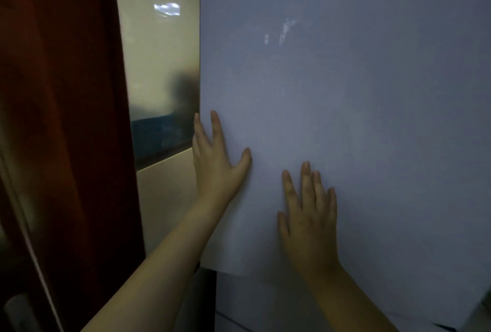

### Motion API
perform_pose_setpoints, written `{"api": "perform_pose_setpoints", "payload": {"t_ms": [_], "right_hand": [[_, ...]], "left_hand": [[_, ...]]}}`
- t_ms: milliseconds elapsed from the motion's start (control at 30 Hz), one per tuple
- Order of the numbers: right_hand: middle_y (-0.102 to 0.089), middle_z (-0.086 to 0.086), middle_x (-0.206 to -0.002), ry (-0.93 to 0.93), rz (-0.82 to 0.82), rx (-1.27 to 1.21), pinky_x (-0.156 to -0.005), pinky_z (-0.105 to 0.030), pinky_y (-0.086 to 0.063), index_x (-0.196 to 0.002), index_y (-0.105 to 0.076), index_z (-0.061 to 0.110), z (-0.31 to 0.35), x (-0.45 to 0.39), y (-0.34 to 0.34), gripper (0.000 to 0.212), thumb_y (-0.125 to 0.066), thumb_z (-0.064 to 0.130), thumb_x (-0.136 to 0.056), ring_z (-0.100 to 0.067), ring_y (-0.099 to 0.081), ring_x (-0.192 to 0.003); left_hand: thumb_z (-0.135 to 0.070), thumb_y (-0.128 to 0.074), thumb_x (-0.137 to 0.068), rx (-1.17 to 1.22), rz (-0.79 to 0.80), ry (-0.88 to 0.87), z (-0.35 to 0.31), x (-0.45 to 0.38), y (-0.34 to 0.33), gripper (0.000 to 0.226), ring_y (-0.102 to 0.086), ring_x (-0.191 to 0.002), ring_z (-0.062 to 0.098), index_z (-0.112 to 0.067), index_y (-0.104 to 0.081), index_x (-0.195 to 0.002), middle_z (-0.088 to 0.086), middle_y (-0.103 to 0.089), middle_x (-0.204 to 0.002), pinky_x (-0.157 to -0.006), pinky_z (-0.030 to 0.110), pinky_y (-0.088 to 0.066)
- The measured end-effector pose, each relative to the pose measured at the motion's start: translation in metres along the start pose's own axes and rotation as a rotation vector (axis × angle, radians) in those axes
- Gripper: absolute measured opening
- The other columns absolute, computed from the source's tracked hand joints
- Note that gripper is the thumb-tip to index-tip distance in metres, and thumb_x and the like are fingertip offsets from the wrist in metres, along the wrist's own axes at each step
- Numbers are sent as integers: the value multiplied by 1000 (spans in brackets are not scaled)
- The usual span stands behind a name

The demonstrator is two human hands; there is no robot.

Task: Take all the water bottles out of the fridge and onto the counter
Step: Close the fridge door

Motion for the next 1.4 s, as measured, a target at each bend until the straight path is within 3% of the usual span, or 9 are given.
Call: {"api": "perform_pose_setpoints", "payload": {"t_ms": [100,200,300,467,600,1000,1400], "right_hand": [[-31,-18,-154,14,-32,54,-106,-60,-33,-145,-44,16,-5,-5,-9,84,-80,25,-70,-40,-40,-137],[-32,-16,-154,32,-55,108,-106,-59,-35,-145,-45,19,-10,-10,-15,78,-73,26,-72,-38,-42,-136],[-31,-14,-154,52,-71,150,-108,-58,-32,-145,-44,20,-17,-15,-22,71,-63,27,-77,-34,-42,-137],[-29,-12,-157,53,-32,161,-110,-57,-26,-148,-40,21,-26,-26,-38,74,-66,25,-78,-30,-37,-141],[-25,-11,-159,43,-19,170,-112,-58,-23,-149,-36,19,-33,-35,-53,80,-71,21,-78,-31,-32,-144],[-18,-11,-160,56,-96,204,-116,-58,-12,-152,-30,20,-37,-36,-72,78,-65,20,-83,-31,-21,-146],[-24,-13,-159,30,-93,209,-115,-58,-19,-150,-34,17,-35,-35,-69,66,-57,20,-89,-30,-23,-145]], "left_hand": [[-56,-50,-87,-48,-10,-3,5,-6,-18,95,1,-147,34,-22,8,-153,17,13,-160,-116,48,-10],[-55,-45,-91,-93,-26,-30,8,-13,-36,91,10,-147,38,-9,2,-154,24,14,-158,-117,57,-5],[-52,-39,-94,-184,-65,-187,7,-16,-53,84,9,-145,43,-4,-3,-153,29,6,-157,-115,60,0],[-49,-32,-97,-200,0,-396,7,-24,-88,77,12,-147,33,-13,7,-154,13,11,-160,-117,54,3],[-49,-31,-97,-205,90,-408,15,-29,-119,74,9,-147,33,-11,1,-153,16,7,-159,-116,59,-4],[-51,-31,-97,-168,-21,-470,23,-33,-131,75,9,-148,33,-14,2,-154,10,7,-160,-117,56,2],[-50,-33,-97,-169,9,-480,22,-33,-129,76,7,-148,33,-12,0,-153,13,4,-159,-117,55,2]]}}
Point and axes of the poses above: each hand's wrist, its own x-axis away from the middle knuckle, its own y-axis out of the back of the hand, z = x × y, the point moved 4 cm from there along -x, towards the middle knuckle
